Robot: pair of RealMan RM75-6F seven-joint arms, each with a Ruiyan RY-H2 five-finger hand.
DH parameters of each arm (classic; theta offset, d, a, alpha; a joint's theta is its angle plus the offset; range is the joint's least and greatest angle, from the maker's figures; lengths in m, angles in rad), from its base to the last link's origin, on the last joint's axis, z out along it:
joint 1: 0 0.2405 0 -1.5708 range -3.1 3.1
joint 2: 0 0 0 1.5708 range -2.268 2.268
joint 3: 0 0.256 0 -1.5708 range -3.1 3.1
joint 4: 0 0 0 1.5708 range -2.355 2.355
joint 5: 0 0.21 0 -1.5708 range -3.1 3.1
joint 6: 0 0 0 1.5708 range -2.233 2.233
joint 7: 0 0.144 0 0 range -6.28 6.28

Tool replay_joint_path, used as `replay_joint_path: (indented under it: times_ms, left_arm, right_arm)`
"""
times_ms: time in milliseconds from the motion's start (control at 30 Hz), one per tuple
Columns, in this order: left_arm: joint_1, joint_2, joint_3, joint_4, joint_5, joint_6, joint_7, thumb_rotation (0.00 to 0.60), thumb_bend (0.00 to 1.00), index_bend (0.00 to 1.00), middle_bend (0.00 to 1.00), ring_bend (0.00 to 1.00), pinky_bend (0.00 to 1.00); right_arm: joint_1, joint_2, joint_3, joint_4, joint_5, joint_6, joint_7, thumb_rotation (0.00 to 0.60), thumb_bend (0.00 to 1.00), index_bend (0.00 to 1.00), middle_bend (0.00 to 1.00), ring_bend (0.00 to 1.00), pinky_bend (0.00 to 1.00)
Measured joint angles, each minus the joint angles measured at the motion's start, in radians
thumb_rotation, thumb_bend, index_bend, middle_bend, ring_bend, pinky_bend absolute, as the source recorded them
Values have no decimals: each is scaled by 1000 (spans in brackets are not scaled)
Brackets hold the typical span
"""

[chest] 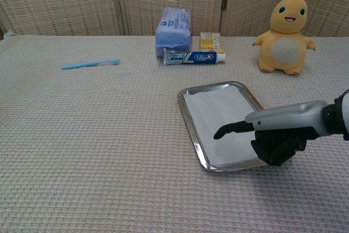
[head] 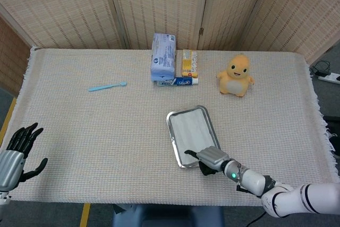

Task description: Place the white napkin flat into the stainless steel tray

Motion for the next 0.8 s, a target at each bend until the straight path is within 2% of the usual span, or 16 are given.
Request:
replay_joint_path:
  times_ms: [133,200,267,300,333,400,467,567,667,800]
  left_arm:
    - [0,0,1,-1,4,3,2,600,434,0,0,0,0]
    - [0,-1,2,-1,6,3,5,600,434,0,0,0,0]
    - [0,-2,2,-1,7,1,9,600,435,0,0,0,0]
    - [-1,-2,3,0,7,0,10,600,434,0,0,0,0]
    - [-1,-3,3,0,6,-2,12,600,434,0,0,0,0]
    - [-2,-4,4,0,7,-3,17,600,434,0,0,0,0]
    - [-3,-6,4,0,9,-4,24,600,434,0,0,0,0]
    - [-2,-10,5,-2,12,-3,40,600,434,0,0,0,0]
    - [-2,-14,6,-4,13,-4,57,600,434,0,0,0,0]
    - [0,-20,7,-5,15,-1,78,600,434,0,0,0,0]
  right_arm:
    - [-29,12,17,0,-25,38,25,519,953,0,937,904,948]
    - [-52,12,26,1,-47,81,37,521,952,0,873,837,908]
    - [-81,9,32,6,-78,138,47,539,952,0,736,722,790]
    - [-105,6,35,11,-105,187,52,550,952,0,632,639,692]
    - [-124,4,36,16,-127,227,54,554,952,0,583,599,646]
    - [-175,-2,35,32,-179,333,51,571,911,0,351,407,457]
    - [-224,-6,33,48,-219,428,39,586,866,0,189,274,335]
    - [-316,-9,24,76,-284,584,1,594,788,0,25,104,190]
    - [-411,-8,10,108,-345,720,-36,599,716,0,0,13,85]
    - [-541,-12,-12,168,-419,887,-72,600,689,0,0,0,6]
